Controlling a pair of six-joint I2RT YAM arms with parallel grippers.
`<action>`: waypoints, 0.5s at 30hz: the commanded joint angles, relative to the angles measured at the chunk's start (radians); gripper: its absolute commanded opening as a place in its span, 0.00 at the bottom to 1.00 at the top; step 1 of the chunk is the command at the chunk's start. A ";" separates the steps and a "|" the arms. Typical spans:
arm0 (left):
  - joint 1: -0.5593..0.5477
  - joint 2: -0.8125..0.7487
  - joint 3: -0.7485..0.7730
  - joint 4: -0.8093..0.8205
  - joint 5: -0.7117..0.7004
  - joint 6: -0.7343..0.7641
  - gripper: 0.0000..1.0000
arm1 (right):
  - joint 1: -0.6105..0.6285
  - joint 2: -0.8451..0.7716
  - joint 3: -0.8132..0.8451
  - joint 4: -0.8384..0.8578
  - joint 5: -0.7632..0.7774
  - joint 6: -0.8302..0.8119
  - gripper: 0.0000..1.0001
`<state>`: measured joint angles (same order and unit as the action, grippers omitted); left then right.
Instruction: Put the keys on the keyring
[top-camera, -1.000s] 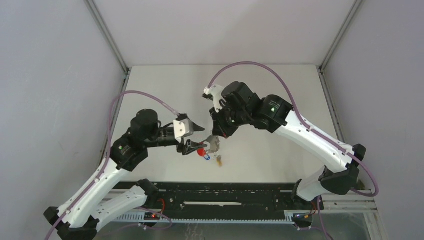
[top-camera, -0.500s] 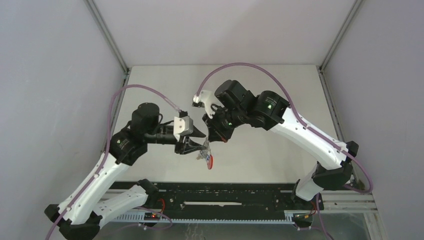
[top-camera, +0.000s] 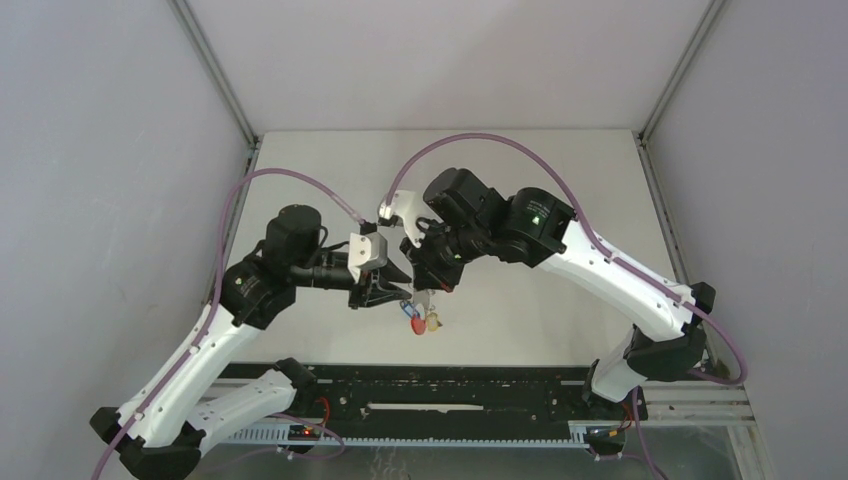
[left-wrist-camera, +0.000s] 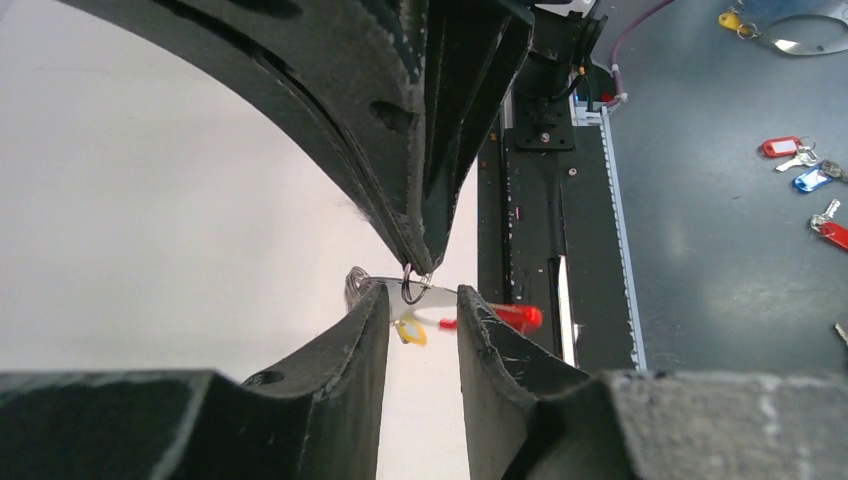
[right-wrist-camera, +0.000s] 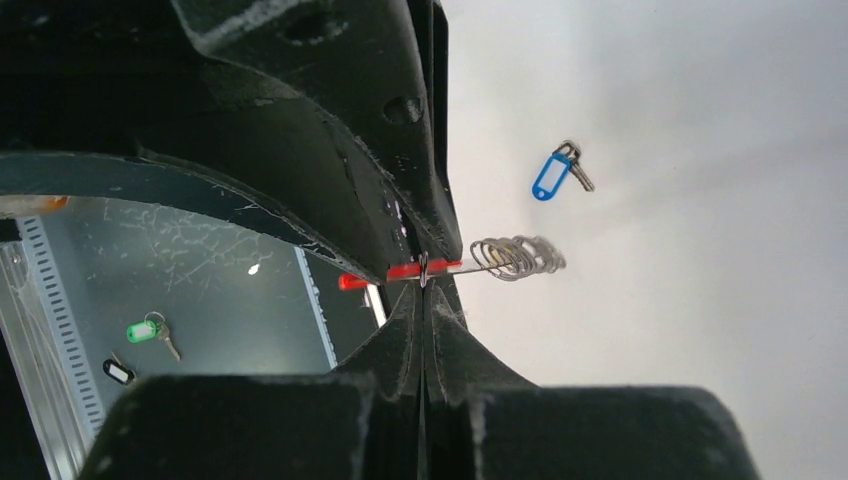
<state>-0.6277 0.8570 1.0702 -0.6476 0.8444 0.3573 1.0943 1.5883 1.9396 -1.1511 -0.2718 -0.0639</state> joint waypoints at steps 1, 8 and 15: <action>0.006 -0.017 0.049 0.019 0.032 -0.009 0.34 | 0.020 0.001 0.042 0.013 0.005 -0.020 0.00; 0.005 -0.013 0.037 0.016 0.032 0.036 0.17 | 0.043 0.020 0.062 -0.004 0.015 -0.032 0.00; 0.005 -0.031 0.020 -0.001 0.026 0.077 0.00 | 0.049 0.009 0.053 0.011 0.018 -0.040 0.00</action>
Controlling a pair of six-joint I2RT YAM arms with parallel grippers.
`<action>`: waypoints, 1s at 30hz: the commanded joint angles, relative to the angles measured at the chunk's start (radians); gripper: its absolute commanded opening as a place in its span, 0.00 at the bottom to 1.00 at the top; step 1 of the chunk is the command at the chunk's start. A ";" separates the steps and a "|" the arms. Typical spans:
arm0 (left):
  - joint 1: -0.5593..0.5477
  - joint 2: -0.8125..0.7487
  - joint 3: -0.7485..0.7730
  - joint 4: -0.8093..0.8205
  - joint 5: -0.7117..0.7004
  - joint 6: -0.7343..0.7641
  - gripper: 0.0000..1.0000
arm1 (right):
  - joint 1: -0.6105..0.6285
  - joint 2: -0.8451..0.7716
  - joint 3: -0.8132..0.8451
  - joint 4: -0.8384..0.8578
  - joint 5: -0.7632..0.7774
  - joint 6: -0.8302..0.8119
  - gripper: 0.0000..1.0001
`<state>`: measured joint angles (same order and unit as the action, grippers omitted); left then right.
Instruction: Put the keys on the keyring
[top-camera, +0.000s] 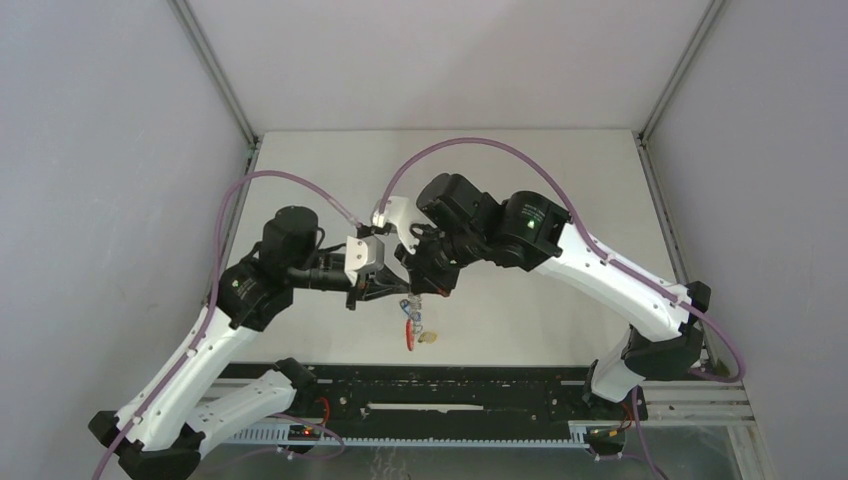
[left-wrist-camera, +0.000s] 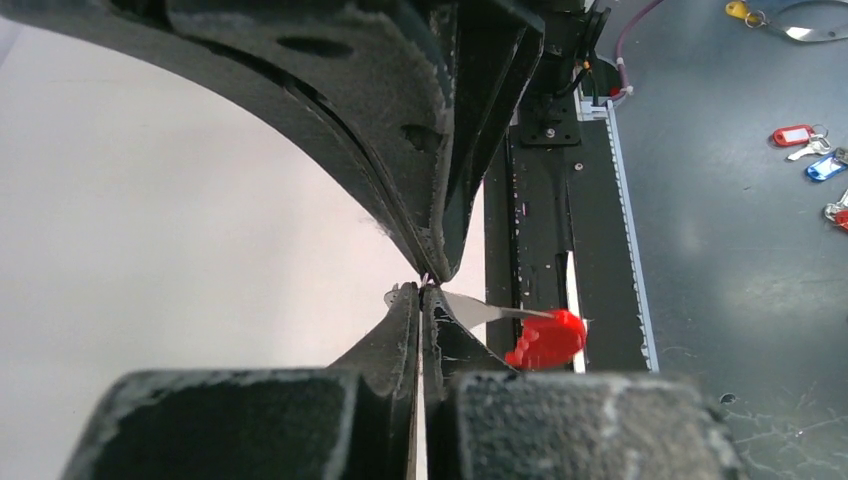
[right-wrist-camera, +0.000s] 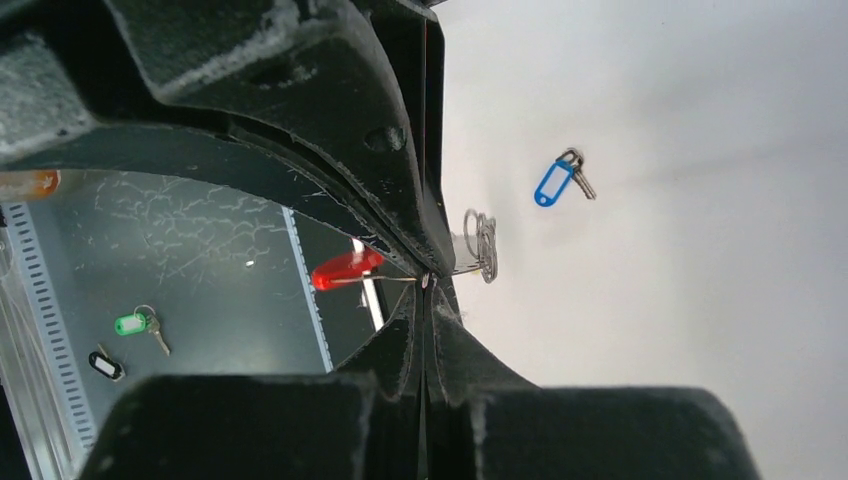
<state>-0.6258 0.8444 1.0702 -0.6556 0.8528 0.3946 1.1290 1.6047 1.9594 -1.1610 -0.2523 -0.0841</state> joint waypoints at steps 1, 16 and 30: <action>0.003 -0.019 0.020 0.010 0.022 0.036 0.00 | 0.013 -0.015 0.028 0.030 -0.008 -0.020 0.00; 0.123 -0.060 -0.133 0.867 0.154 -0.802 0.00 | -0.136 -0.626 -0.728 1.004 -0.091 0.197 0.43; 0.121 -0.053 -0.079 0.967 0.043 -0.961 0.00 | -0.158 -0.617 -0.774 1.262 -0.162 0.256 0.37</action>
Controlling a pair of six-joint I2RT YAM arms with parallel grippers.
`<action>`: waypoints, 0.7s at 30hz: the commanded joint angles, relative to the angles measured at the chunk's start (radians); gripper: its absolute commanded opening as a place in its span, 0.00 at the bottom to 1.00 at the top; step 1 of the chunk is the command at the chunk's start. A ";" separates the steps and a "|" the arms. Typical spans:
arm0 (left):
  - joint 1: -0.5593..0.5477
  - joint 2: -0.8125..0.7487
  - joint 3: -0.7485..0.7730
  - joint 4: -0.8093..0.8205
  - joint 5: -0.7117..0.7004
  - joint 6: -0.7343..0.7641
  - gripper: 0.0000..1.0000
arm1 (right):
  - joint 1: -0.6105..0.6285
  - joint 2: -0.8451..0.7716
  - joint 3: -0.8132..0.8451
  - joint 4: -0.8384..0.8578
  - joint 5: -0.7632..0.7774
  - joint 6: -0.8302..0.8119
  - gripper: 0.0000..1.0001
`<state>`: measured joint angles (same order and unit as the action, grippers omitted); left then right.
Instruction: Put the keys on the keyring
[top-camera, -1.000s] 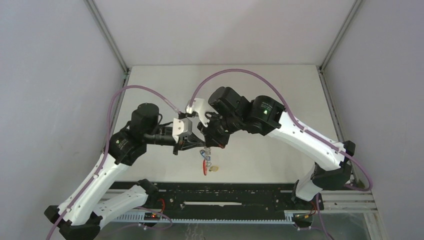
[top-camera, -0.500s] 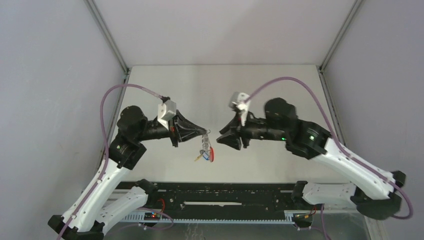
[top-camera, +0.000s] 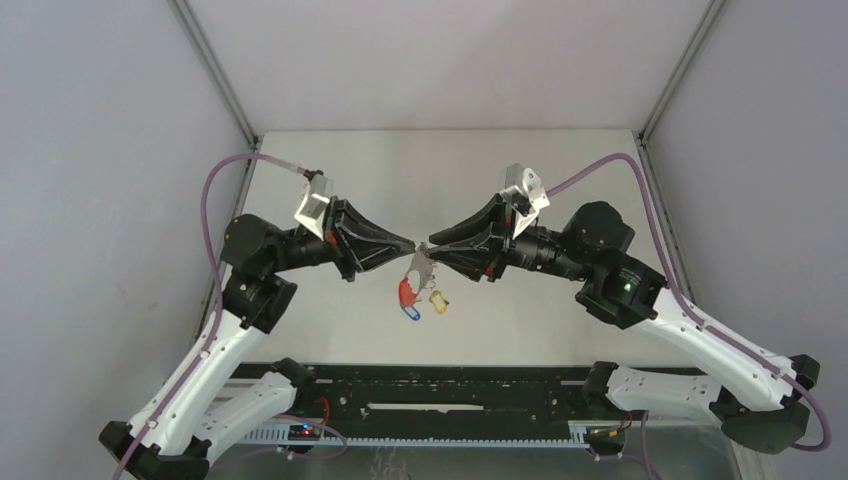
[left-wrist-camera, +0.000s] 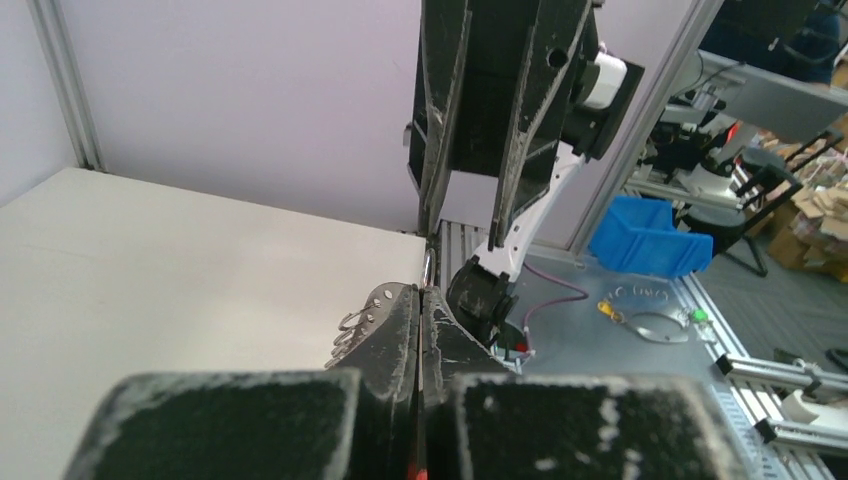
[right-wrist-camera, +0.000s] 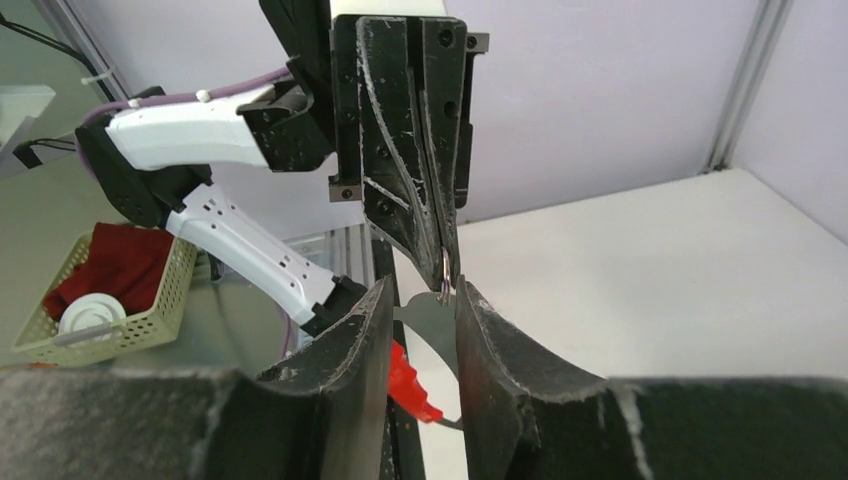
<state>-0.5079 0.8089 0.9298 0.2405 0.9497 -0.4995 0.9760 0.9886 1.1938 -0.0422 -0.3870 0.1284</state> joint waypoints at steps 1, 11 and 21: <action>0.003 -0.016 0.062 0.073 -0.060 -0.072 0.00 | -0.005 0.002 -0.012 0.155 -0.030 0.049 0.37; 0.003 -0.010 0.070 0.089 -0.085 -0.094 0.00 | -0.005 0.030 -0.020 0.178 -0.048 0.087 0.31; 0.003 -0.007 0.081 0.104 -0.072 -0.093 0.00 | -0.005 0.046 -0.020 0.171 -0.053 0.092 0.28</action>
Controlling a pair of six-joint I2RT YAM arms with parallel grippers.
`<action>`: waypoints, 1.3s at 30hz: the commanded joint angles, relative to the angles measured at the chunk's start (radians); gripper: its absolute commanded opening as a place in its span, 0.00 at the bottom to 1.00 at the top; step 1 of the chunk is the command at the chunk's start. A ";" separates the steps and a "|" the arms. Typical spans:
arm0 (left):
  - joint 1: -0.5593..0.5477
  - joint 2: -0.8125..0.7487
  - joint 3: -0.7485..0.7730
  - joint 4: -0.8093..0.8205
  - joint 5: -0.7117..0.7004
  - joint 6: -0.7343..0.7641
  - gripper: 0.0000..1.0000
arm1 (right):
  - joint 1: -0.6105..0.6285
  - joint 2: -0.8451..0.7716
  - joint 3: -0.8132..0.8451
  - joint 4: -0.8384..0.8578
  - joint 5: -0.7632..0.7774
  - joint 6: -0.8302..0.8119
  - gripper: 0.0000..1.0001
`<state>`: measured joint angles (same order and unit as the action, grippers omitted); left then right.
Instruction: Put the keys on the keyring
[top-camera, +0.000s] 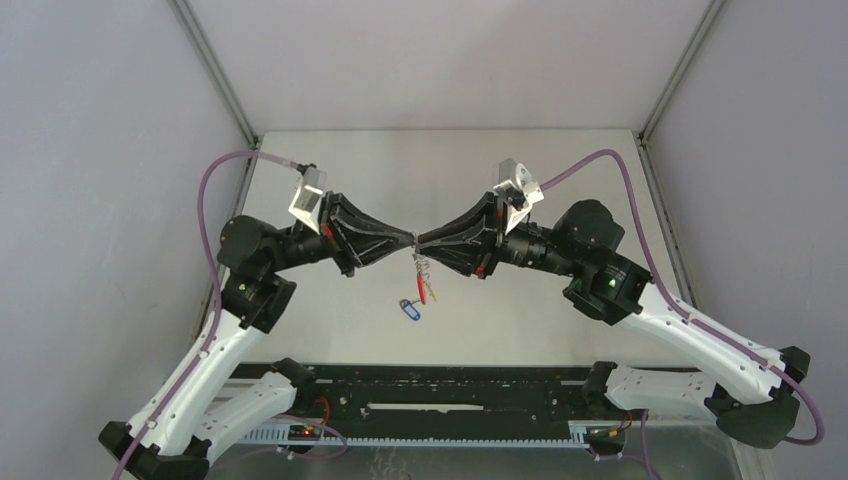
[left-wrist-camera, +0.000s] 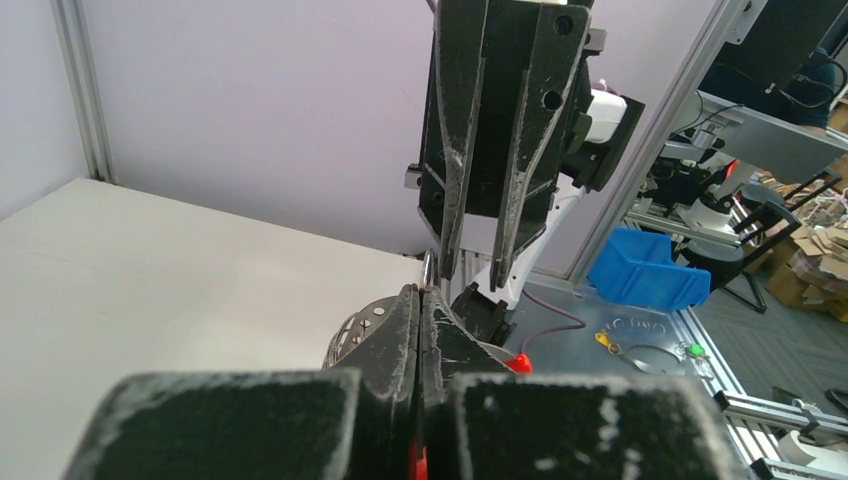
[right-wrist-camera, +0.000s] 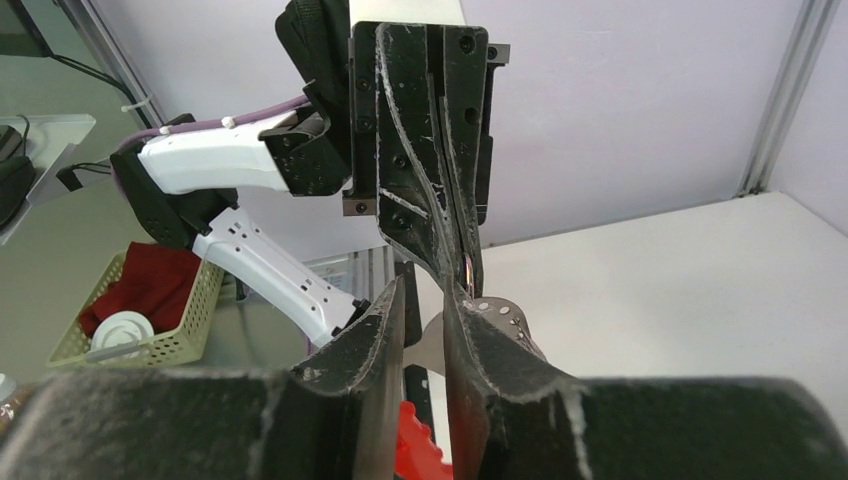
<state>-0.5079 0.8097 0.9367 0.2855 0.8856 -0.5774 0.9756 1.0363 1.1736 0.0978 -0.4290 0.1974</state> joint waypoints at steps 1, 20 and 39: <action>0.003 -0.007 0.074 0.060 -0.007 -0.015 0.00 | -0.005 0.000 0.000 0.031 -0.013 0.025 0.26; 0.002 -0.009 0.057 0.079 0.059 -0.006 0.00 | -0.019 0.028 0.000 0.098 -0.074 0.077 0.00; 0.000 -0.011 0.061 0.082 0.073 0.004 0.00 | -0.052 -0.024 0.000 0.010 -0.053 0.166 0.42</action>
<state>-0.5072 0.8108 0.9501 0.3233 0.9485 -0.5758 0.9363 1.0382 1.1728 0.1253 -0.5056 0.3431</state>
